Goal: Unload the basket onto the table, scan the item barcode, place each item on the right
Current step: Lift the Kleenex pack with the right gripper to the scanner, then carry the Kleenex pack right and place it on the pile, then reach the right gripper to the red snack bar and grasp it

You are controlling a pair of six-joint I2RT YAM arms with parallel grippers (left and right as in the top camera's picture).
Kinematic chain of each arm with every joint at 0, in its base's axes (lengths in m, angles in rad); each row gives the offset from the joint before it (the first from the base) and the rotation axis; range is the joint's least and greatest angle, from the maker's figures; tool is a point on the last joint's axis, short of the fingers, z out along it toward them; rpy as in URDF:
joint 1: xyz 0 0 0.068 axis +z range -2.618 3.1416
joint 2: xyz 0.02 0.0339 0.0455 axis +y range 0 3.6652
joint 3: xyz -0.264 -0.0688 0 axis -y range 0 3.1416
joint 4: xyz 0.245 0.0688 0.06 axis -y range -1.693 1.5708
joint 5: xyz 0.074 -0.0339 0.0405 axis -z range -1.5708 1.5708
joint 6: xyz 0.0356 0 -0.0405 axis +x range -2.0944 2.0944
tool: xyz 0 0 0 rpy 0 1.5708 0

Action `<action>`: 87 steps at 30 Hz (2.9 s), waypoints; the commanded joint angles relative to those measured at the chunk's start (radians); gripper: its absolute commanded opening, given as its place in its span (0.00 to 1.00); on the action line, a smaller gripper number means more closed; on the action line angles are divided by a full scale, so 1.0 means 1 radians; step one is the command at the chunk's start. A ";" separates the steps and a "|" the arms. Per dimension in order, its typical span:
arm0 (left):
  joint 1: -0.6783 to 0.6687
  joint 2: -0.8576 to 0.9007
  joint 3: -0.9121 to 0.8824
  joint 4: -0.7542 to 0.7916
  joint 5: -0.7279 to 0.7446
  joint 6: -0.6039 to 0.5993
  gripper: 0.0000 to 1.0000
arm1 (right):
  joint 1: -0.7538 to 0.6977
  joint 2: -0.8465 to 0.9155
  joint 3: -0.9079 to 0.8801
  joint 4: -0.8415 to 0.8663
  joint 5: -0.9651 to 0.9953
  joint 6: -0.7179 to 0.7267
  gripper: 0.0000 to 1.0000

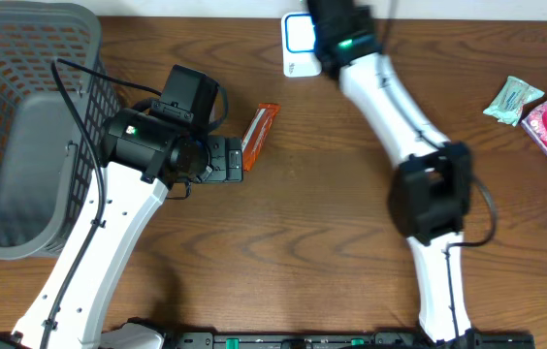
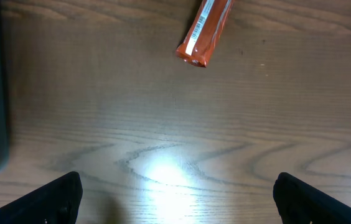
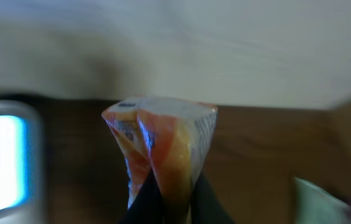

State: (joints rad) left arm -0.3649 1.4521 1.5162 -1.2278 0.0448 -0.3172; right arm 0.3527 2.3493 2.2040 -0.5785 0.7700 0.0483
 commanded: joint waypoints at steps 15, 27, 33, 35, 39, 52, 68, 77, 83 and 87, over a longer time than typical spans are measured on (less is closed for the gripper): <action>0.000 0.001 0.006 -0.003 -0.015 -0.001 0.98 | -0.570 -0.065 0.008 -0.482 -0.185 0.172 0.01; 0.000 0.001 0.006 -0.003 -0.015 -0.001 0.98 | -0.679 -0.060 0.006 -0.488 -0.414 0.172 0.85; 0.000 0.001 0.006 -0.003 -0.015 -0.001 0.98 | -0.658 -0.053 -0.001 -0.523 -0.576 0.172 0.96; 0.000 0.001 0.006 -0.003 -0.015 -0.001 0.98 | -0.650 -0.053 -0.001 -0.536 -0.705 0.172 0.96; 0.000 0.001 0.006 -0.003 -0.015 -0.001 0.98 | -0.618 -0.053 -0.001 -0.553 -1.035 0.133 0.97; 0.000 0.001 0.006 -0.003 -0.015 -0.001 0.98 | -0.254 -0.053 -0.018 -0.607 -1.342 0.109 0.99; 0.000 0.001 0.006 -0.003 -0.015 -0.001 0.98 | 0.169 -0.053 -0.301 -0.258 -1.233 0.676 0.93; 0.000 0.001 0.006 -0.003 -0.015 -0.001 0.98 | 0.234 -0.052 -0.427 -0.157 -1.092 0.903 0.78; 0.000 0.001 0.006 -0.003 -0.015 -0.001 0.98 | 0.237 -0.052 -0.550 -0.010 -1.089 0.946 0.63; 0.000 0.001 0.006 -0.003 -0.015 -0.001 0.98 | 0.233 -0.053 -0.570 0.011 -1.046 0.872 0.21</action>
State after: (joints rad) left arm -0.3645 1.4521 1.5162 -1.2270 0.0452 -0.3172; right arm 0.5861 2.2749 1.6737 -0.5621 -0.3542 0.9588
